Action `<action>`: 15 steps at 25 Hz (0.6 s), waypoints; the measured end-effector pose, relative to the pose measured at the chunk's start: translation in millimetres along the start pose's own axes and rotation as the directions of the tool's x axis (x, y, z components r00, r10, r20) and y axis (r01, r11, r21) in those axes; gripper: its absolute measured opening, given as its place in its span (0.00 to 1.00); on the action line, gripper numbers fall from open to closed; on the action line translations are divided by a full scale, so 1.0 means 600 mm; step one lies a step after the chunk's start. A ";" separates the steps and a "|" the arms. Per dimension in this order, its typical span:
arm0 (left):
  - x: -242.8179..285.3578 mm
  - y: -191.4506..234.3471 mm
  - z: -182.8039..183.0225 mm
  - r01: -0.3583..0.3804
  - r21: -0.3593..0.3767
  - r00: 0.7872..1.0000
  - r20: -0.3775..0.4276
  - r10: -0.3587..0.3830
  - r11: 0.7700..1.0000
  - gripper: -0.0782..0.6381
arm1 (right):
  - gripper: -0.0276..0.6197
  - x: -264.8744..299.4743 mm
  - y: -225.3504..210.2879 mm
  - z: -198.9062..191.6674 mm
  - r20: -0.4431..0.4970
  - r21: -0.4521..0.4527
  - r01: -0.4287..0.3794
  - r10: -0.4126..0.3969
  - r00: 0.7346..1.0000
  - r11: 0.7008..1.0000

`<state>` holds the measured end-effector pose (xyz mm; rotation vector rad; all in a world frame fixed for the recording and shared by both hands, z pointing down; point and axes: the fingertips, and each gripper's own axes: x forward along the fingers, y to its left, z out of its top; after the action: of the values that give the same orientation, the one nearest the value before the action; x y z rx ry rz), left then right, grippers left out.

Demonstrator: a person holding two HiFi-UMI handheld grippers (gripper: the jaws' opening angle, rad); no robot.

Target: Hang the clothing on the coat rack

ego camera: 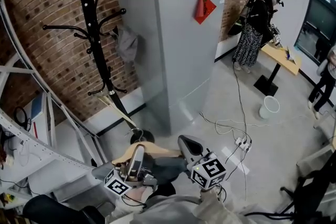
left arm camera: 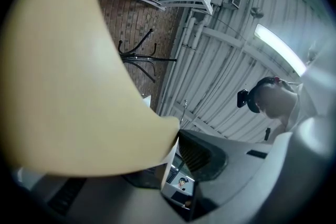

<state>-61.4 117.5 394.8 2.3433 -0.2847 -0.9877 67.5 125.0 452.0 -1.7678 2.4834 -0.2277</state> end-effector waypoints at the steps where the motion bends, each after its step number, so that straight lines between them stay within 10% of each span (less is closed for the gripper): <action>1: 0.006 0.008 0.008 0.004 0.001 1.000 0.003 -0.004 1.000 0.25 | 0.08 0.013 -0.002 0.004 0.000 -0.005 -0.001 0.001 1.000 1.000; 15: 0.051 0.133 0.111 -0.007 0.011 0.999 0.036 0.006 1.000 0.25 | 0.08 0.194 -0.020 0.019 -0.037 -0.032 -0.037 0.036 0.999 0.999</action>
<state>-85.0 12.2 385.8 2.3350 -0.3123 -1.0289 42.0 10.4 444.6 -1.7442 2.5565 -0.2197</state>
